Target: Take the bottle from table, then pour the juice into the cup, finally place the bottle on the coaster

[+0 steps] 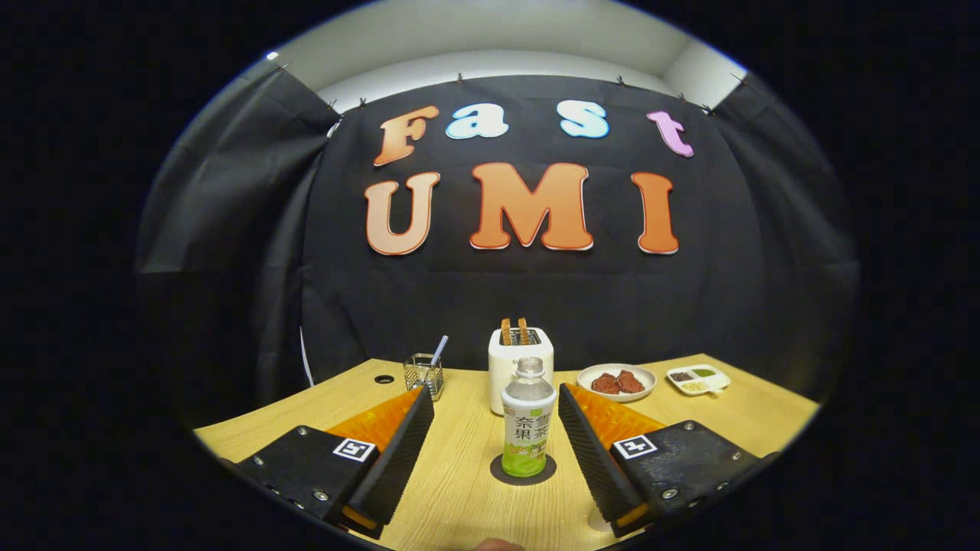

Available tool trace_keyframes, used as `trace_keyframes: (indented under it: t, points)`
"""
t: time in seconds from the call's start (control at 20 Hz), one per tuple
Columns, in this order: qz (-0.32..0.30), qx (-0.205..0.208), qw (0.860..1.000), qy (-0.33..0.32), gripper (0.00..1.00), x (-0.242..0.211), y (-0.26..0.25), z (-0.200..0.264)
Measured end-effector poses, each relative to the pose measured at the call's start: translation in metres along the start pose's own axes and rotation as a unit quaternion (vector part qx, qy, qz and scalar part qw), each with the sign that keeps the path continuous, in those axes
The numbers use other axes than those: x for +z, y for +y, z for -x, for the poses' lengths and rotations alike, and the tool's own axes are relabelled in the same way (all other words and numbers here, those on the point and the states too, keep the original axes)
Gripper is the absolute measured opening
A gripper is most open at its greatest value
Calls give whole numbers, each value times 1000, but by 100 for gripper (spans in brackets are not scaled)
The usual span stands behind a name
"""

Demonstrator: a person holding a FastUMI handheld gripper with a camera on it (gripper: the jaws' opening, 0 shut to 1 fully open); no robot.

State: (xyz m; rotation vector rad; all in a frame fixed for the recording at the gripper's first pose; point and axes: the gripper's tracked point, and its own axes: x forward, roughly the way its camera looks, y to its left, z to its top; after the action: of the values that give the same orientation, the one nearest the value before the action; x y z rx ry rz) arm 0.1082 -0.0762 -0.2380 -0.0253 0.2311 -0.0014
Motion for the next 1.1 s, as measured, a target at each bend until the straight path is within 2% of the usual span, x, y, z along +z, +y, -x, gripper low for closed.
trace_keyframes:
  t: [0.3, 0.8, 1.1]
  points:
    - [33, 49, 998, 13, 98, 46, 66, 55]
    - [1, 34, 996, -83, 98, 121, 90, 125]
    - [3, 34, 995, -98, 98, 124, 90, 133]
